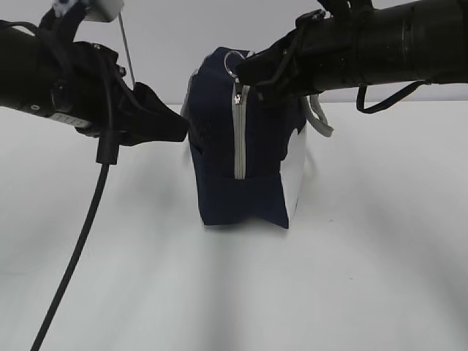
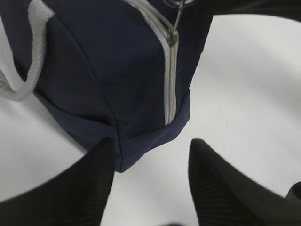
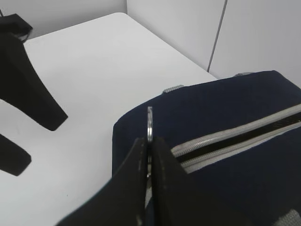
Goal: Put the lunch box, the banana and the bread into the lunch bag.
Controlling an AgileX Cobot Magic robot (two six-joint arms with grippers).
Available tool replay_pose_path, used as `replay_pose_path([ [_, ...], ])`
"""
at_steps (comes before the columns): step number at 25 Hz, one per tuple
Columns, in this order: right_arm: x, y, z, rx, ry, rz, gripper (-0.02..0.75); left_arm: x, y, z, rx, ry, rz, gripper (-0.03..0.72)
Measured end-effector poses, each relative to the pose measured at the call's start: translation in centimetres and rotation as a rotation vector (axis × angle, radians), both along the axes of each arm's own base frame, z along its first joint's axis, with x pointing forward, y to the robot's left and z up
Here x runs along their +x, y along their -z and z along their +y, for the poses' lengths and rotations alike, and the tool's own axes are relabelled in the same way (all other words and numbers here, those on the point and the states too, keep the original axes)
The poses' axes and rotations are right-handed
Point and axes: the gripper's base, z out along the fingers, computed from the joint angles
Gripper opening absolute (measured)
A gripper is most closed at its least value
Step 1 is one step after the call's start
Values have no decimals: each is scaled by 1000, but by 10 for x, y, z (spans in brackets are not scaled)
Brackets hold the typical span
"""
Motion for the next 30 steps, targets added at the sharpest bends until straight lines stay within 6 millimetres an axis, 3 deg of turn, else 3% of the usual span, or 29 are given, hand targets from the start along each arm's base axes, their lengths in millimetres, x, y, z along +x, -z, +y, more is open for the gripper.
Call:
replay_pose_path([
  [6, 0, 0, 0, -1, -1, -1, 0, 11, 2, -4, -60, -44, -43, 372],
  [14, 0, 0, 0, -1, -1, -1, 0, 28, 24, -8, -64, -99, -12, 375],
  [30, -1, 0, 1, 2, -22, 1, 0, 41, 39, -16, -93, -71, -68, 368],
])
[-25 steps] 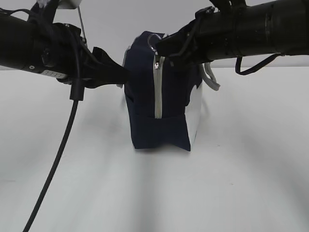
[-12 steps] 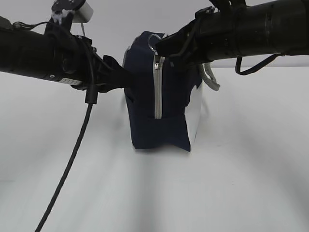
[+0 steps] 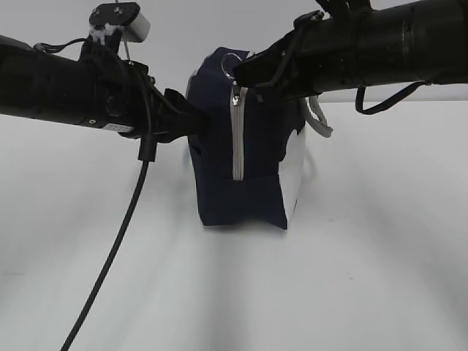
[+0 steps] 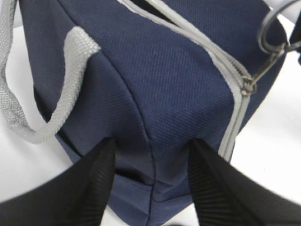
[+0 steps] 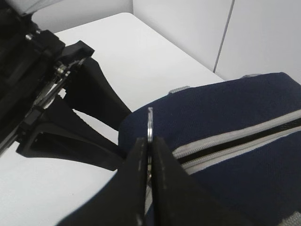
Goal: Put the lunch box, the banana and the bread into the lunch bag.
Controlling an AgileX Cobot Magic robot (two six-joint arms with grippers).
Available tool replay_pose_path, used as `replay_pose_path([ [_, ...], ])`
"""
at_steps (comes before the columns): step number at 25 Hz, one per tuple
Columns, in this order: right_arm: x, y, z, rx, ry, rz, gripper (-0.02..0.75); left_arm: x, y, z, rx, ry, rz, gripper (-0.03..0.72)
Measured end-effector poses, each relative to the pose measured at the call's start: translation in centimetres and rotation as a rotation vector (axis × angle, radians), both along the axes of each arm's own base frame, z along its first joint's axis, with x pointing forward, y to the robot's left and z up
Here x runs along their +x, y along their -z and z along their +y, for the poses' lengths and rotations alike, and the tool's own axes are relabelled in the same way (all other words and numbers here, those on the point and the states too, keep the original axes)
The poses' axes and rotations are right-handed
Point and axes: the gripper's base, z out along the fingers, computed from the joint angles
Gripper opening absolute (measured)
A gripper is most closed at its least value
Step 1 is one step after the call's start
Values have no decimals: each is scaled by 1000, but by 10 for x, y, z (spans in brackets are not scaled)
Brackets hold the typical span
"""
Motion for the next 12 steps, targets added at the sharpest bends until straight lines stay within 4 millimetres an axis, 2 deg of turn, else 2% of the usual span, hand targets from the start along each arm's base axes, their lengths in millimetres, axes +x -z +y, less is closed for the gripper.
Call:
replay_pose_path([
  [3, 0, 0, 0, 2, -6, 1, 0, 1, -1, 0, -3, 0, -14, 303],
  [5, -1, 0, 1, 5, -9, 4, 0, 1, -1, 0, -6, 1, -14, 204],
  [7, -1, 0, 1, 7, -11, 6, 0, 0, -1, -1, -15, 14, -7, 72],
  [8, -1, 0, 1, 8, -12, 8, 0, -1, -1, -2, -19, 22, -3, 38],
  [12, -1, 0, 1, 30, -6, 34, 0, -5, -1, -5, -36, 65, 16, 6],
])
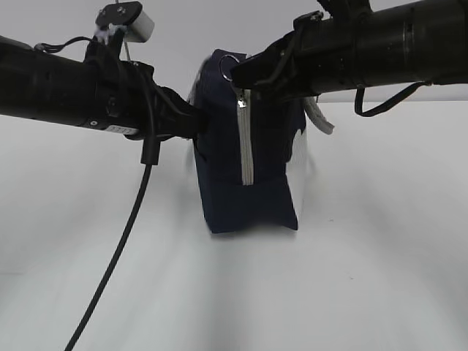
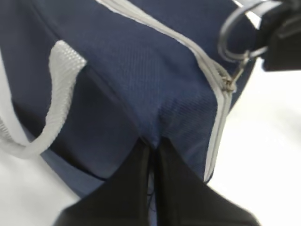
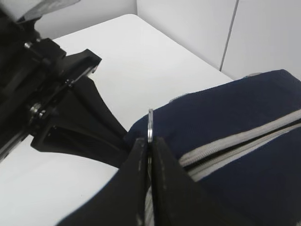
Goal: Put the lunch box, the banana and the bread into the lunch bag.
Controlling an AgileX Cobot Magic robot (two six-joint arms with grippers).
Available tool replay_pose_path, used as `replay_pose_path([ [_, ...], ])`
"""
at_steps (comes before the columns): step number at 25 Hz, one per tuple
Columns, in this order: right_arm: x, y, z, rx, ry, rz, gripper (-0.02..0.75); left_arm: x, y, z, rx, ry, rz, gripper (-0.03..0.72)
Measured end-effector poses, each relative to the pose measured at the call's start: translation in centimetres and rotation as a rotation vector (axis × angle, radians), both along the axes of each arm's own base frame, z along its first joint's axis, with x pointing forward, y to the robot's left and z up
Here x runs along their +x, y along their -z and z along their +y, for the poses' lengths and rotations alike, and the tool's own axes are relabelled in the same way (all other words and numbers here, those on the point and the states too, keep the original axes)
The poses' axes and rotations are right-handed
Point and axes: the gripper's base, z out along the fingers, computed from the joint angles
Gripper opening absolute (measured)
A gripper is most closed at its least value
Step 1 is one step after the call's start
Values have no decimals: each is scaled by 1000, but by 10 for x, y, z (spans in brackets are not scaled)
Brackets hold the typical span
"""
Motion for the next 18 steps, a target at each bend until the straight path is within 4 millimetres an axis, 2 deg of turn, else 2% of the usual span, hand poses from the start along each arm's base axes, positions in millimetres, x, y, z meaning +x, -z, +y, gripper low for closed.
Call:
replay_pose_path([
  [9, -1, 0, 1, 16, -10, 21, 0, -10, -1, -6, -45, 108, 50, 4],
  [18, 0, 0, -2, 7, 4, 18, 0, -14, 4, -5, 13, 151, 73, 3],
])
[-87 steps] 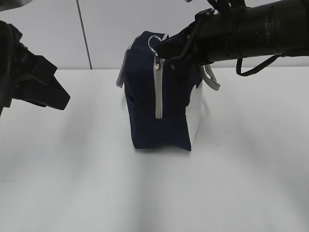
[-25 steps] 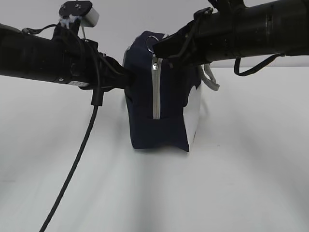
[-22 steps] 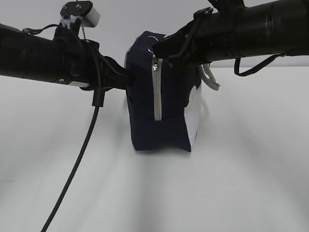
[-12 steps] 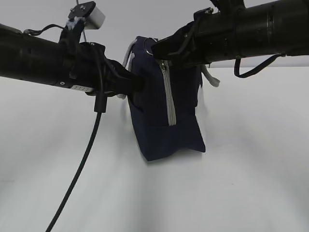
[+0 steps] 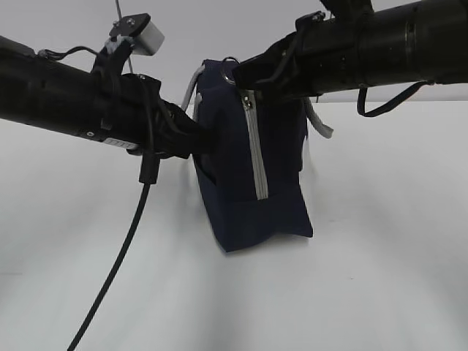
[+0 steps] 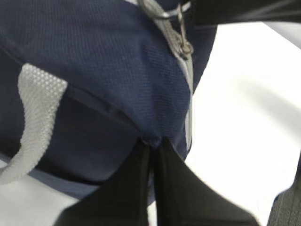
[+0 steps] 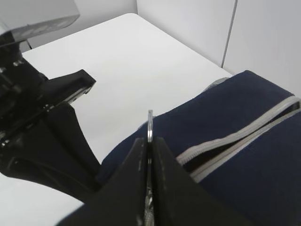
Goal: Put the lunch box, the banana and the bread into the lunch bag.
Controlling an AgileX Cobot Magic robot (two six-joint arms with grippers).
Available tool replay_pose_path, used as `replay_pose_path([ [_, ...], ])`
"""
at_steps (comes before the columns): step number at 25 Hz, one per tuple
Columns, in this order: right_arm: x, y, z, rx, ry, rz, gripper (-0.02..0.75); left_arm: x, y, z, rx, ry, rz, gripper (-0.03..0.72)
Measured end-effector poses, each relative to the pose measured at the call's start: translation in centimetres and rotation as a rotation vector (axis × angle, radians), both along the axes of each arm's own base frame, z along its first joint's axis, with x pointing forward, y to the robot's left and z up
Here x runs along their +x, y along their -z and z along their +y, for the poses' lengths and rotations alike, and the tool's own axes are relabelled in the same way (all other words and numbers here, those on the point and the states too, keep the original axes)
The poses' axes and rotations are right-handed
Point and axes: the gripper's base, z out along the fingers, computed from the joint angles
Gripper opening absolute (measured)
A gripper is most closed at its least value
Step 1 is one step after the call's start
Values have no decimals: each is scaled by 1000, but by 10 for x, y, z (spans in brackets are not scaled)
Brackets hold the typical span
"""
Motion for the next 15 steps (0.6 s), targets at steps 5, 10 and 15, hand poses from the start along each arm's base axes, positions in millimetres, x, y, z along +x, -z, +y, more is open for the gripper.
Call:
replay_pose_path([
  [5, 4, -3, -16, -8, -63, -3, 0, -1, 2, 1, 32, 13, 6, 3],
  [10, 15, -2, -34, 26, -204, 24, 0, -2, 3, 1, 38, 19, 6, 2],
  [15, 30, 8, -33, 50, -317, 66, 0, -3, 3, 1, 48, 33, 5, 2],
])
